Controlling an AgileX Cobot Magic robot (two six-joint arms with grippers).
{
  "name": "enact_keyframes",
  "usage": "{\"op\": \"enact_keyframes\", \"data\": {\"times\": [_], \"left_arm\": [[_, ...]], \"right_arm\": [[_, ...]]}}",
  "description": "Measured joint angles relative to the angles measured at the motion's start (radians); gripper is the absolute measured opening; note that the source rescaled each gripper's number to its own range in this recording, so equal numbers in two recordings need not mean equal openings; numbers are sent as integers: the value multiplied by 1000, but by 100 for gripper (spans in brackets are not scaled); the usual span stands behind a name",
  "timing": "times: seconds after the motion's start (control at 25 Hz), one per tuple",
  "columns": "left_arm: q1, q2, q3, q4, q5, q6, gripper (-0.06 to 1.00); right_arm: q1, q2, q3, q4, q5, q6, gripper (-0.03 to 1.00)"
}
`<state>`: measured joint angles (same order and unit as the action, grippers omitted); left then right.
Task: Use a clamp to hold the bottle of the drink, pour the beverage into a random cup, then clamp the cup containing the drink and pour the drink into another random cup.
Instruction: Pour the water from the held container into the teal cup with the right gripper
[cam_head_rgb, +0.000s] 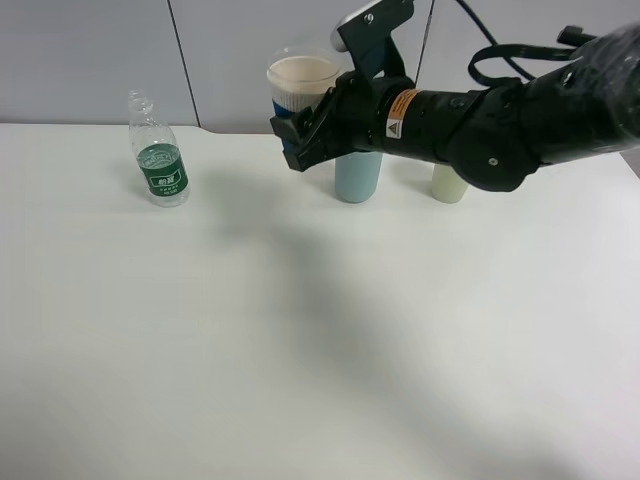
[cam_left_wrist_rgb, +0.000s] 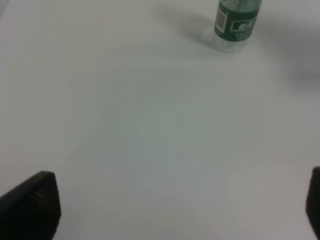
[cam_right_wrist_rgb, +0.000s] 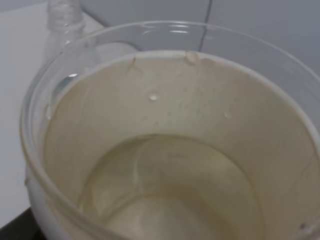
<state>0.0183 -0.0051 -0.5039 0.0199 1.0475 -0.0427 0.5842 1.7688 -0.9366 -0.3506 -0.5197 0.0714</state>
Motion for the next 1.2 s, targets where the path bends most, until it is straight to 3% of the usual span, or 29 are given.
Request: {"op": "enact_keyframes", "data": {"times": [0.24,0.6,0.92,1.2], "left_arm": [[0,0,0,0,0,0,100],[0,0,0,0,0,0,100],[0,0,0,0,0,0,100],[0,0,0,0,0,0,100]], "right_arm": [[-86,-82,0,-64,79,52,1],[-210,-111,0,-255,236,209,1],[-230,-112,-30,-427,406,239,1],[-230,-99,-129,-607,512,390,1]]}}
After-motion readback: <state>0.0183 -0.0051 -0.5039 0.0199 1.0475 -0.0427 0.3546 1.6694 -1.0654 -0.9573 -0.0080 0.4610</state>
